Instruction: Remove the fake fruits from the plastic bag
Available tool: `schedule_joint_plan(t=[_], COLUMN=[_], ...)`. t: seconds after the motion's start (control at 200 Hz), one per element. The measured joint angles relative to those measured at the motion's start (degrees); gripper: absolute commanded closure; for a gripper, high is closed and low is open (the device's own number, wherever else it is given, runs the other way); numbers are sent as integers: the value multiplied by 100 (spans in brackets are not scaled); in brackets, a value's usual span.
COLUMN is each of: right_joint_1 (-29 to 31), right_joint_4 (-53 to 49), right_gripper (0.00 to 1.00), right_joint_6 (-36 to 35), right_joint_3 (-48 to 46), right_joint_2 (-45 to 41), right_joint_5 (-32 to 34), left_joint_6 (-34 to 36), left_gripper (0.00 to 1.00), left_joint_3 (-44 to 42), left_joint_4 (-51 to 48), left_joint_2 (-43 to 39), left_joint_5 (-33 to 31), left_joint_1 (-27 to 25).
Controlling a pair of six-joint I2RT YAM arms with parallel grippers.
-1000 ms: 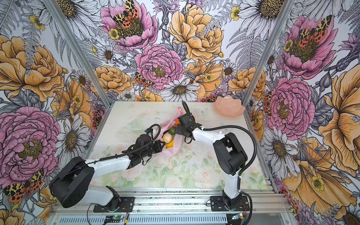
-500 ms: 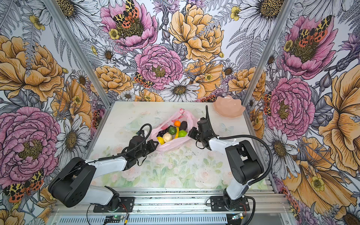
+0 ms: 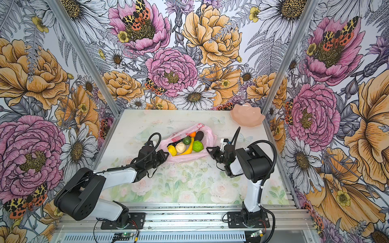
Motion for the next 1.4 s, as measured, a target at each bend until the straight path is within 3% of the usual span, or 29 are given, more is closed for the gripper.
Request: schedule_joint_plan(t=[0.09, 0.205, 0.515, 0.6, 0.721, 0.781, 1.011, 1.131, 1.276, 1.396], right_joint_1=[-31, -33, -31, -31, -24, -24, -13, -13, -13, -15], right_joint_4=[35, 55, 28, -33, -144, -160, -232, -258, -302, -332], right_gripper=[100, 100, 100, 100, 100, 100, 100, 100, 100, 100], right_joint_6=[-13, -24, -28, -70, -155, -179, -260, -289, -330, -382], right_joint_3=[0, 2, 2, 2, 2, 0, -127, -140, -138, -133], right_joint_2=[-131, -214, -216, -254, -348, -369, -376, -380, -387, -387], right_joint_5=[17, 17, 44, 48, 59, 61, 103, 103, 85, 39], left_joint_6=[186, 278, 374, 645, 1187, 1532, 2374, 2618, 2739, 2688], left_gripper=[55, 45, 33, 28, 28, 22, 22, 28, 70, 92], left_joint_3=[280, 450, 551, 981, 2181, 2769, 4120, 4417, 4752, 4695], left_joint_4=[-999, -1978, -3394, -3770, -4245, -4463, -5281, -5556, -5652, -5447], left_joint_2=[-358, -929, -2269, -1912, -822, -247, 1333, 1766, 2094, 2085], left_joint_5=[-601, -1300, -2573, -2715, -2778, -2833, -2914, -2918, -2830, -2393], left_joint_1=[-278, -658, -1517, -1478, -1248, -1126, -660, -457, -280, 129])
